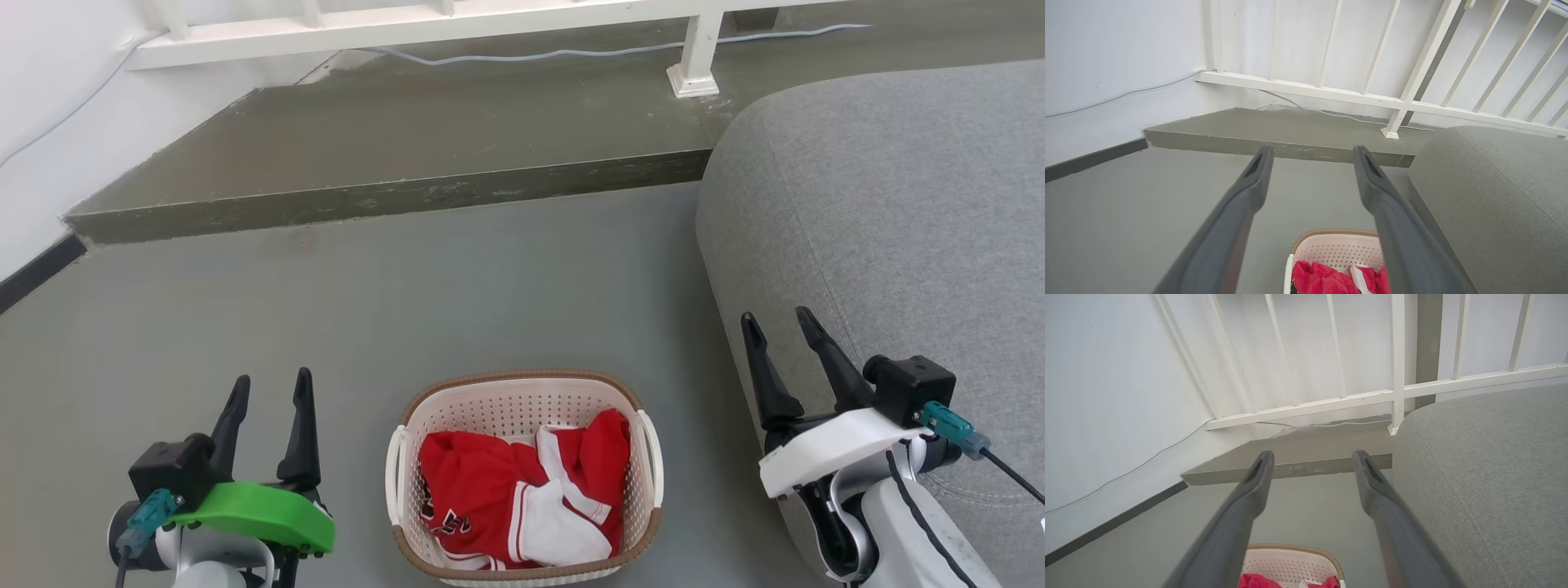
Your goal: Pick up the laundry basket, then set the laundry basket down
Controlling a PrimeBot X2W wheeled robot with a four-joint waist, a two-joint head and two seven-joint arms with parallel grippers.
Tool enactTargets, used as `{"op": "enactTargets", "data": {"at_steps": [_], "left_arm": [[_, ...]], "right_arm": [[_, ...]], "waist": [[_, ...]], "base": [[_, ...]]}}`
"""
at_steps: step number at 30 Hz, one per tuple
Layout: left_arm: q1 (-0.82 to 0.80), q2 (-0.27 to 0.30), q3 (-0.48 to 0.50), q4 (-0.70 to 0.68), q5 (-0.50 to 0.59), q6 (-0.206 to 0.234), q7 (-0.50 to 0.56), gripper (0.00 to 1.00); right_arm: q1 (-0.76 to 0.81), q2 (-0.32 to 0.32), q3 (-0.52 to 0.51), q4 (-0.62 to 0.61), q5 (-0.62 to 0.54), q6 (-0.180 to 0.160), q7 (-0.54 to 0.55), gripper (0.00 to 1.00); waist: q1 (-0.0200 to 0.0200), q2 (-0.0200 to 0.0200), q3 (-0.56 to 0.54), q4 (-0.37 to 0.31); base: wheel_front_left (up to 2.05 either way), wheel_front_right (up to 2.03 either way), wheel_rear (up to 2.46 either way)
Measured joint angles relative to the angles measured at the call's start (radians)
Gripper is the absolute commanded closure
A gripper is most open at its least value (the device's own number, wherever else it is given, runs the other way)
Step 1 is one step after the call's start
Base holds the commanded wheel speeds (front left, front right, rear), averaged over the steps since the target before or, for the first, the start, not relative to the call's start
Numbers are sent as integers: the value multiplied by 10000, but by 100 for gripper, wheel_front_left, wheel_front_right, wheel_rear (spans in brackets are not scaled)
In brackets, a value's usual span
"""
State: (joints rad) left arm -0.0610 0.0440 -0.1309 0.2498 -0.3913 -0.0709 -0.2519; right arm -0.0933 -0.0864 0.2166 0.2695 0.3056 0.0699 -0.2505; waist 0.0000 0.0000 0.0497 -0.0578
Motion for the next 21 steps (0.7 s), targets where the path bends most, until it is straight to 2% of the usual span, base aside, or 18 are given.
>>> {"op": "enactTargets", "data": {"at_steps": [3, 4, 13, 21], "left_arm": [[4, -2, -8, 23, -4, -86, 0, 0], [5, -2, -31, 29, -35, -100, 0, 100], [220, -134, -59, 610, -203, -107, 61, 100], [219, -136, 92, 635, -972, -109, 324, 100]], "right_arm": [[0, 25, -42, 0, -12, 4, 0, 0], [0, 36, -56, 0, -31, 6, 0, 100], [461, 205, -50, 512, 88, -2, 48, 100], [461, 211, -217, 481, 874, 0, 199, 100]], "waist": [[0, 0, 3, 9], [0, 0, 3, 12], [0, 0, -3, 20], [0, 0, -47, 66]], "base": [[0, 0, 0], [0, 0, 0], [0, 0, 0], [0, 0, 0]]}}
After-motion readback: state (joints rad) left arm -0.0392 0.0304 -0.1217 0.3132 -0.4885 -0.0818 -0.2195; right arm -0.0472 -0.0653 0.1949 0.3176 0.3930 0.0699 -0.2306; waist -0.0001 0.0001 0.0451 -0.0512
